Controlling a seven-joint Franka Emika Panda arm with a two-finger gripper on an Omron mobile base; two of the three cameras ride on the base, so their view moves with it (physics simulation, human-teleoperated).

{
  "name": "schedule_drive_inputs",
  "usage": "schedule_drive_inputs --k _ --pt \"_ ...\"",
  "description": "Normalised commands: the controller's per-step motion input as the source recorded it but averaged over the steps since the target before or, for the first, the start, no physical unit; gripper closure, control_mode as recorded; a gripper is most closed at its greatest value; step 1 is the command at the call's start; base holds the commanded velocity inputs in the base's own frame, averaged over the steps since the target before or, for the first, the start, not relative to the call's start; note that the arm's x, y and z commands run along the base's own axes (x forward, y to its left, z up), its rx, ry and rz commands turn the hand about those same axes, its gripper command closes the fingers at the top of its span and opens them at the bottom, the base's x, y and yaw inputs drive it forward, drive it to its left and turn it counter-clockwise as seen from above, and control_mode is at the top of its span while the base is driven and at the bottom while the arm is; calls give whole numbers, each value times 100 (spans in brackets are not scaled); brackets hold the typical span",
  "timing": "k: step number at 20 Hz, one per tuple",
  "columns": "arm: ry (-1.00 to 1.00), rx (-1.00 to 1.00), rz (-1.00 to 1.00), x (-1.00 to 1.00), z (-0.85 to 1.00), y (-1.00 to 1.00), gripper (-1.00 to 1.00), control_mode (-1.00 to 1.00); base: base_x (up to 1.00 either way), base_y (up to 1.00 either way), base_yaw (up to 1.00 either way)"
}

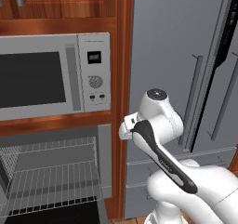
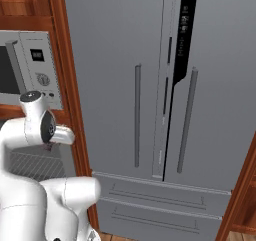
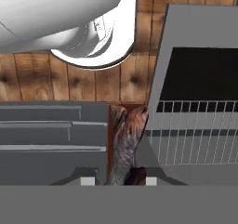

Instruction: Take the fish from the oven and place it on the plate on the counter.

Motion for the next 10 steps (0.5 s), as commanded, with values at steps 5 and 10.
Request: schedule_drive_inputs --k 5,10 --pt "12 -3 -24 1 22 -32 100 -100 0 0 0" --pt "1 6 -9 0 4 -63 100 -100 0 0 0"
